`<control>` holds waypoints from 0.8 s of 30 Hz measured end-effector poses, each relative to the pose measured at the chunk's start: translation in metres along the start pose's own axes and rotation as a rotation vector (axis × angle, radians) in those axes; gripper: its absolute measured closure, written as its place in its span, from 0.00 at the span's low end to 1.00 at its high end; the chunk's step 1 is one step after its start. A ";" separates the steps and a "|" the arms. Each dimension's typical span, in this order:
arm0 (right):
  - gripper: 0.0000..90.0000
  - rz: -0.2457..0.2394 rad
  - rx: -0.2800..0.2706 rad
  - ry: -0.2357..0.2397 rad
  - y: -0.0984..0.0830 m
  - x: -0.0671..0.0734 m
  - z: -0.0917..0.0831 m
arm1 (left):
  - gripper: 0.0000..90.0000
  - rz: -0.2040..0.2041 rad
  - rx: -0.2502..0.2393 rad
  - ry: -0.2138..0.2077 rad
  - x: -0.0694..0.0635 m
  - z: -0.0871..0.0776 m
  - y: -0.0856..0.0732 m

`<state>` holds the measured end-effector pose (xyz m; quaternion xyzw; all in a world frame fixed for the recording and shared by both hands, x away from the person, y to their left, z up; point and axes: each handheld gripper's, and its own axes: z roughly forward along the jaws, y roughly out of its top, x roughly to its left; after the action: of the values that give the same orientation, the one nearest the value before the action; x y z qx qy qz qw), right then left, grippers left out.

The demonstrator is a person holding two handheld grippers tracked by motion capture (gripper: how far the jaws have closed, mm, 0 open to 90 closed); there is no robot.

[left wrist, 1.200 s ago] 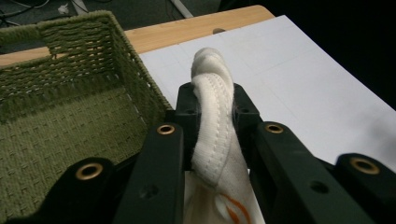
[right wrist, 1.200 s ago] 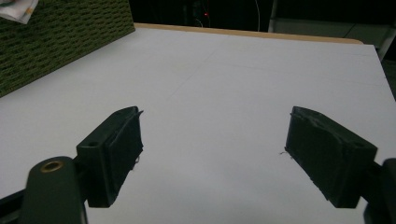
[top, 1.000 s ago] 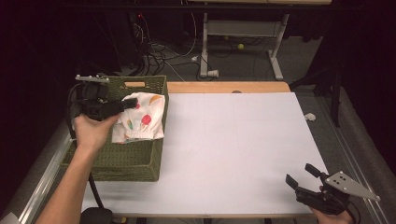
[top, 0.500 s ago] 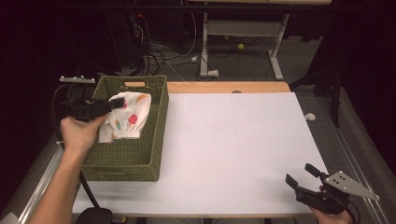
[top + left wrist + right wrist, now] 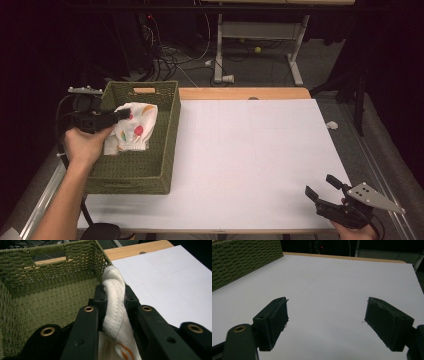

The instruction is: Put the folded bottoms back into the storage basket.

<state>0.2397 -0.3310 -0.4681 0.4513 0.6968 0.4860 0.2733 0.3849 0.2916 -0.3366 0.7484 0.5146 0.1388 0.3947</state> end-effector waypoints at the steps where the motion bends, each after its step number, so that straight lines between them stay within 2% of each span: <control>1: 0.21 0.002 0.001 -0.001 0.000 0.000 0.000 | 0.84 -0.002 0.004 0.003 0.001 0.003 0.000; 5: 0.21 -0.003 0.002 -0.003 0.000 0.000 0.000 | 0.84 0.001 0.021 0.013 0.007 0.014 -0.001; 9: 0.21 0.002 0.007 -0.005 0.000 0.000 0.001 | 0.84 -0.026 0.028 0.001 0.013 0.026 -0.002; 15: 0.21 0.004 0.008 -0.009 0.000 0.000 0.000 | 0.84 -0.042 0.041 -0.012 0.018 0.042 -0.006; 24: 0.21 0.005 0.008 -0.009 0.000 -0.001 0.000 | 0.84 -0.041 0.062 -0.027 0.021 0.064 -0.004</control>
<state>0.2402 -0.3319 -0.4685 0.4563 0.6965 0.4815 0.2736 0.4309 0.2819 -0.3857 0.7515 0.5284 0.1047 0.3809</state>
